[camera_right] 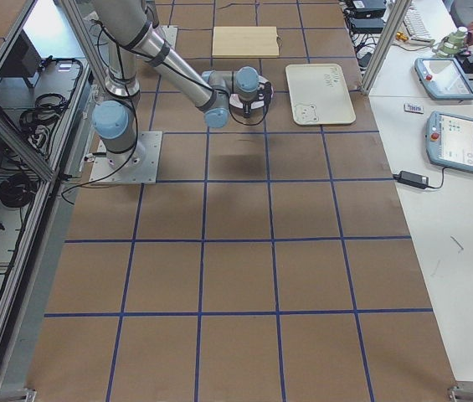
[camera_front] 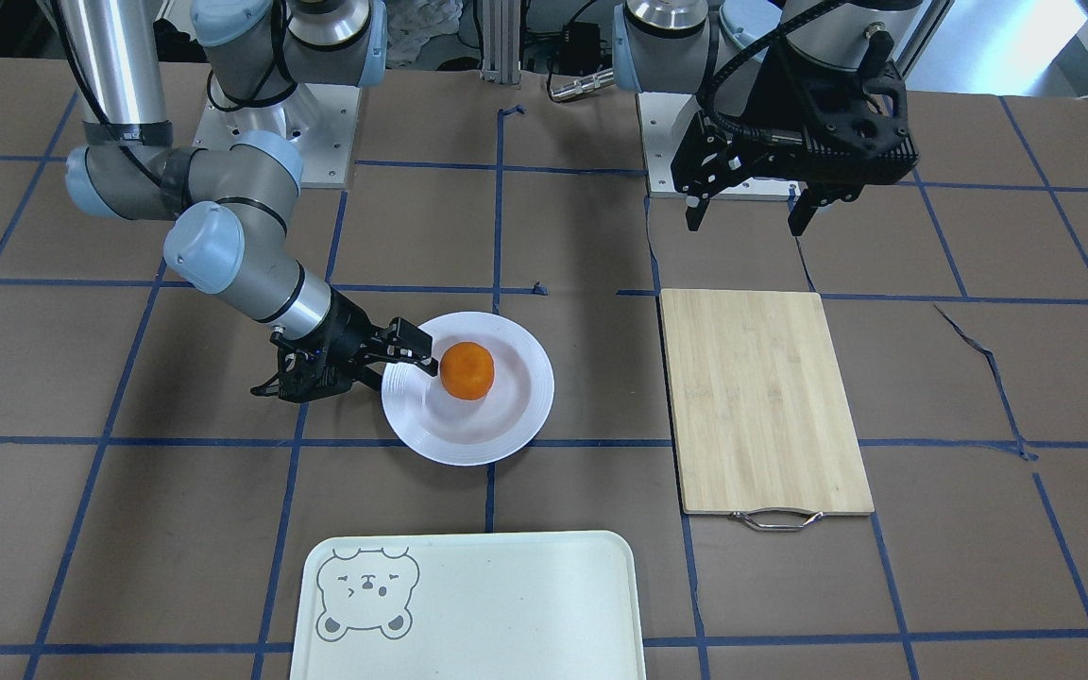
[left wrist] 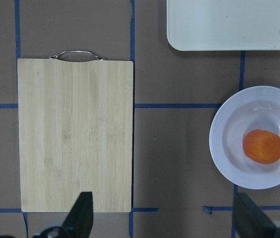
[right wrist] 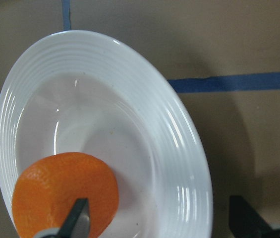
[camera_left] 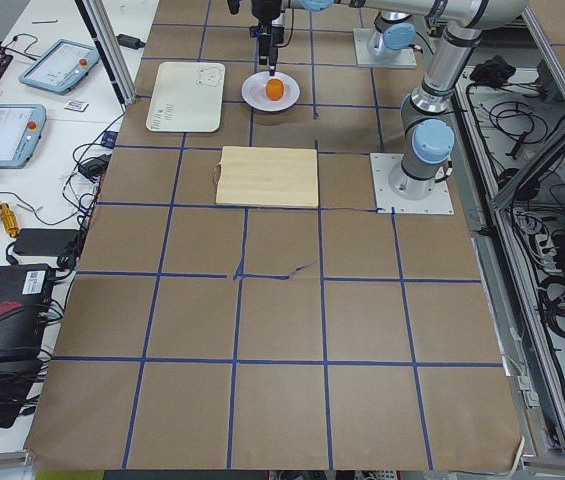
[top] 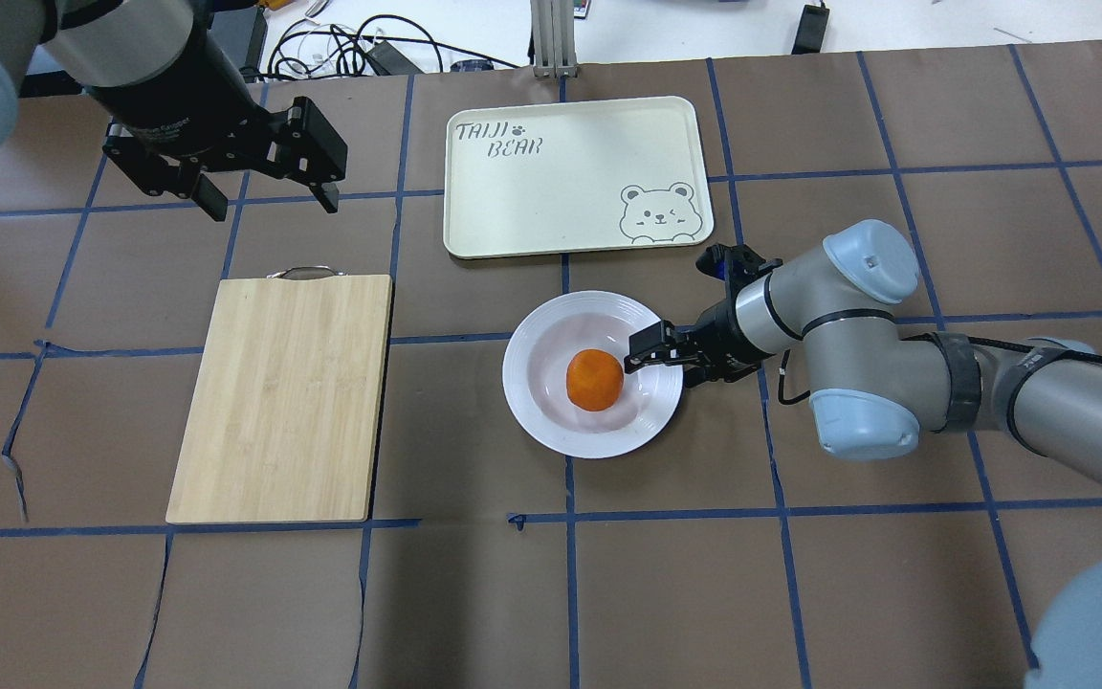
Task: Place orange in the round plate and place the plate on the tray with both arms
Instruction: 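Lower the right gripper to the plate rim nearest it and grip it, then slide the plate with the right gripper farther from the robot onto the bear tray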
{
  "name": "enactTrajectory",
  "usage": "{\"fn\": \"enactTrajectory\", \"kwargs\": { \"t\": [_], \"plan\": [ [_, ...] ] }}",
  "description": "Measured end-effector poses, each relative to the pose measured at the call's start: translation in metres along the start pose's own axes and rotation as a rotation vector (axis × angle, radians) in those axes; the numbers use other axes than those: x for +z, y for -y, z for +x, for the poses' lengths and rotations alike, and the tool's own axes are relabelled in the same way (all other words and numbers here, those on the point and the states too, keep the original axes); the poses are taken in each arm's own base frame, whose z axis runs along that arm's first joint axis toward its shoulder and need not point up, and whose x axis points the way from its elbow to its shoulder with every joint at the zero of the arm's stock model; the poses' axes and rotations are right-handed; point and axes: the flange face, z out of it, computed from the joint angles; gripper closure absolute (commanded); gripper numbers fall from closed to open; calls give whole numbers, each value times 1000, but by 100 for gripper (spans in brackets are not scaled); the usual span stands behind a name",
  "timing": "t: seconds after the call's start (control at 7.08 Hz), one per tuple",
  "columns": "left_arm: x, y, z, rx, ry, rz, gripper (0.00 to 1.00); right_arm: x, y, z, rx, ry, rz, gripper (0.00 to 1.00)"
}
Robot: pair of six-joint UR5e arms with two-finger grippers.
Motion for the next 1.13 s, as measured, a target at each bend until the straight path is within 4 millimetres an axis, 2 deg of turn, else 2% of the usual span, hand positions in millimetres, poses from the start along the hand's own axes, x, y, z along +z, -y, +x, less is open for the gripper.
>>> {"fn": "enactTrajectory", "kwargs": {
  "t": [0.14, 0.28, 0.57, 0.71, 1.13],
  "plan": [
    [0, 0, -1, -2, -3, 0, 0, 4, -1, 3, 2, 1, -1, 29],
    [0, 1, -2, -5, -5, 0, 0, 5, -1, 4, 8, 1, -2, 31],
    [1, 1, -3, -7, -6, 0, 0, 13, 0, 9, 35, -1, -16, 96],
    [0, 1, -3, -8, -6, 0, 0, 17, 0, 10, 47, -2, -22, 100],
    [0, 1, -4, -9, -5, 0, 0, 14, 6, -4, 74, -14, -6, 100]
  ]
}}
